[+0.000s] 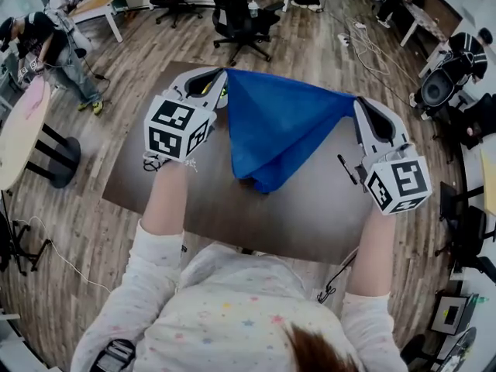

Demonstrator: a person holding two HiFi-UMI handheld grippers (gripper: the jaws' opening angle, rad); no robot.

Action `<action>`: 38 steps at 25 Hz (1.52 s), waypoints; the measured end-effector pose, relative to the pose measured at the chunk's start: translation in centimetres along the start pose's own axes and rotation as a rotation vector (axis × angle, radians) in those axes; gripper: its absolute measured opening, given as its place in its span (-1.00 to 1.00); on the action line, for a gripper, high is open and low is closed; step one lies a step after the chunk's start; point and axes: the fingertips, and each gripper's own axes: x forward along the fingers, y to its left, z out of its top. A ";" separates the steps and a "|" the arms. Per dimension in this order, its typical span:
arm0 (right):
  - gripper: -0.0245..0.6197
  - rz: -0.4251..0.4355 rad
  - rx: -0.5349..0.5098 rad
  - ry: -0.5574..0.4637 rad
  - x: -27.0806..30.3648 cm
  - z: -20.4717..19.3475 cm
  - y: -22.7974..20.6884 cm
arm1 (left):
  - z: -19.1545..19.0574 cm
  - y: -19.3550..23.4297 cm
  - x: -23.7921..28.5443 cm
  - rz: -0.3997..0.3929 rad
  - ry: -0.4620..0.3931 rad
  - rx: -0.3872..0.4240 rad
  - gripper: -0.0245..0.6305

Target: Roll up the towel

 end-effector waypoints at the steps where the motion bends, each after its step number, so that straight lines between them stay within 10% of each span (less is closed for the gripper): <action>1: -0.89 -0.006 -0.011 0.000 0.3 0.4 -0.4 | 0.5 0.4 0.2 0.003 -0.005 0.005 -0.86; 20: -0.89 -0.099 -0.211 -0.024 2.9 5.5 -7.4 | 10.6 2.7 2.6 0.008 -0.126 0.133 -0.86; 38: -0.89 0.225 0.051 0.274 -9.1 -12.4 9.3 | -9.7 -11.1 -9.3 -0.312 0.192 0.089 -0.86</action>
